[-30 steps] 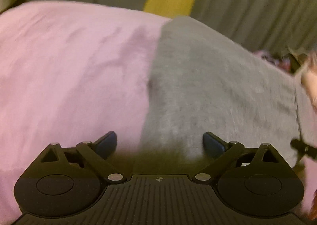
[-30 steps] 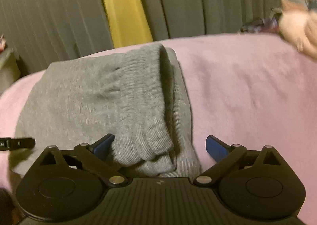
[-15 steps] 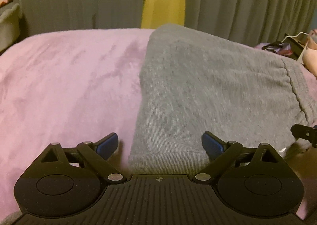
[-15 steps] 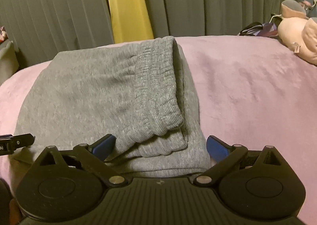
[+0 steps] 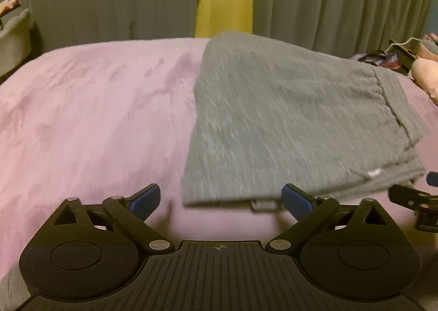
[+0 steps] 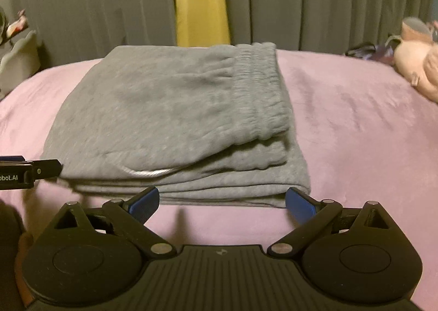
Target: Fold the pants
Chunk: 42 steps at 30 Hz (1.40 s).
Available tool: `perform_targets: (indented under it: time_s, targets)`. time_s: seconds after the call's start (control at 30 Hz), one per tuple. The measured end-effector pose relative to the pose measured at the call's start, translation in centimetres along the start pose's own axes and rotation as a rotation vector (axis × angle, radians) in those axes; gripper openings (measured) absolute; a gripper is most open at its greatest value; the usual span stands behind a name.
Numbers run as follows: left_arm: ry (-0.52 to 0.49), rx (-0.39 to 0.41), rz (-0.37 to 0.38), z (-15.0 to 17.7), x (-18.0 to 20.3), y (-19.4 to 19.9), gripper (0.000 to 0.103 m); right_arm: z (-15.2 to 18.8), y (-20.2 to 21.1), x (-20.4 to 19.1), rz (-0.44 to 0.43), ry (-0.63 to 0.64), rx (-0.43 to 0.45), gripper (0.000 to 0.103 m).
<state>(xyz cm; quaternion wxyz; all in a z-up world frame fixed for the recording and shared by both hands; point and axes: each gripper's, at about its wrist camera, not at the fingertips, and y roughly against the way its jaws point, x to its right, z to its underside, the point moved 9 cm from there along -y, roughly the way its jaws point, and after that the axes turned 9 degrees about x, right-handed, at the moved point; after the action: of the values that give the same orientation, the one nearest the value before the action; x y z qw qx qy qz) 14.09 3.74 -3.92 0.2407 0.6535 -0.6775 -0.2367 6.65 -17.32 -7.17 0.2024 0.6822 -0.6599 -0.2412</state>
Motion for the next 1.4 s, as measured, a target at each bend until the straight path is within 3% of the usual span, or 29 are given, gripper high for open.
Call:
perform_targets:
  time_s: [0.17, 0.33, 0.47, 0.6, 1.4]
  targets:
    - [-0.004, -0.030, 0.007, 1.0, 0.7, 1.2, 0.101, 0.9, 0.3, -1.0, -0.024, -0.003, -0.026, 0.099]
    - [-0.001, -0.085, 0.009, 1.9, 0.9, 1.1, 0.101, 1.2, 0.1, -0.9, 0.018, -0.012, -0.040, 0.099]
    - [0.033, -0.146, 0.008, 2.7, 0.6, 0.1, 0.101, 0.9, 1.2, -2.0, -0.003, 0.057, 0.001, 0.099]
    - [0.050, -0.192, 0.001, 3.3, 0.3, -0.7, 0.101, 1.2, 1.0, -3.3, 0.031, 0.168, 0.001, 0.099]
    - [0.044, -0.224, 0.016, 3.7, 0.6, -1.3, 0.101, 2.0, 0.3, -2.9, 0.022, 0.126, -0.048, 0.099]
